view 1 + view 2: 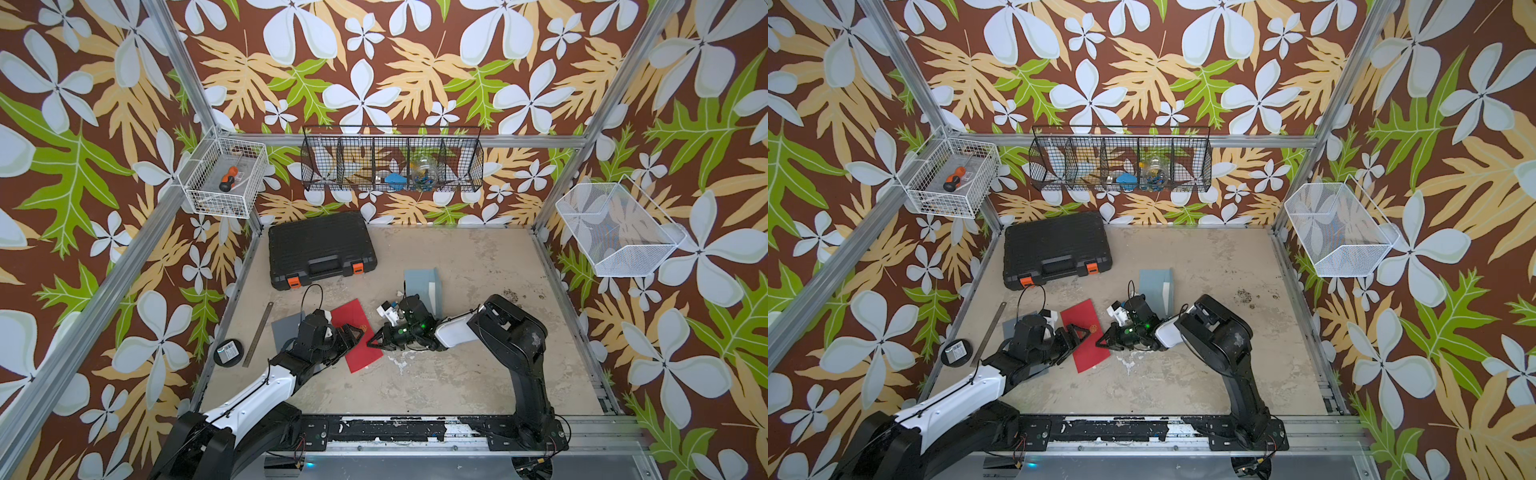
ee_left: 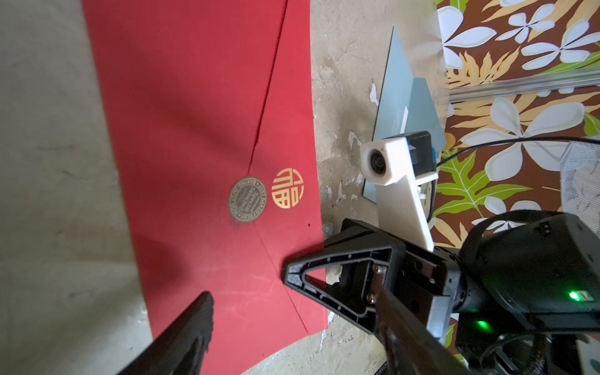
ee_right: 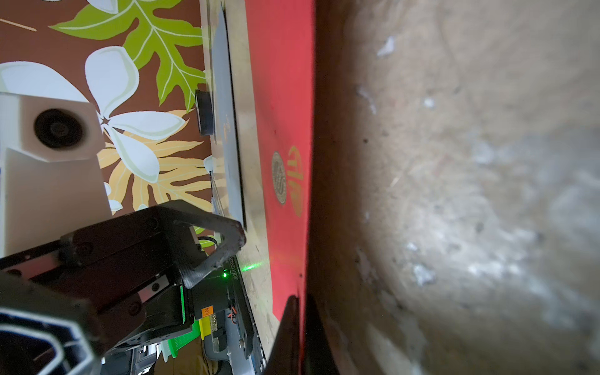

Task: Open the envelope
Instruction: Pick up the envelope from the center of the board.

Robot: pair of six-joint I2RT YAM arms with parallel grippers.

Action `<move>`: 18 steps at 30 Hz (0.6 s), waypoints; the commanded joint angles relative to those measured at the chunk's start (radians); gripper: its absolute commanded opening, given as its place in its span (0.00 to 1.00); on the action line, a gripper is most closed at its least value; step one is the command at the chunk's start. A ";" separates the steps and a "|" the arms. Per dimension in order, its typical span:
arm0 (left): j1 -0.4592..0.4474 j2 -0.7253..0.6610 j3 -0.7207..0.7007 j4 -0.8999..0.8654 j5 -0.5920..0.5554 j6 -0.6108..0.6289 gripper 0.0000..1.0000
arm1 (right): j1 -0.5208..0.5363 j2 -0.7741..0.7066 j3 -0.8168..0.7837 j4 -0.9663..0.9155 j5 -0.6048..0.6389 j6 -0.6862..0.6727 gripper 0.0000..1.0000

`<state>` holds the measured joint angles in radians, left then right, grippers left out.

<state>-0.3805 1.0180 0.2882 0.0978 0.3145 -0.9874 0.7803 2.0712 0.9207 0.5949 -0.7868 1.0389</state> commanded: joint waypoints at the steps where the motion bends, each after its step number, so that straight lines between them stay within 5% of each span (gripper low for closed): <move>1: 0.000 0.031 0.009 0.043 -0.012 0.041 0.80 | 0.001 0.001 0.013 -0.010 0.005 -0.016 0.00; 18: 0.000 0.115 0.049 0.171 0.017 0.021 0.79 | 0.001 0.014 0.015 -0.008 -0.009 -0.011 0.00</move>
<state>-0.3805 1.1007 0.3199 0.2485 0.3202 -1.0054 0.7803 2.0777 0.9318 0.5888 -0.7891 1.0386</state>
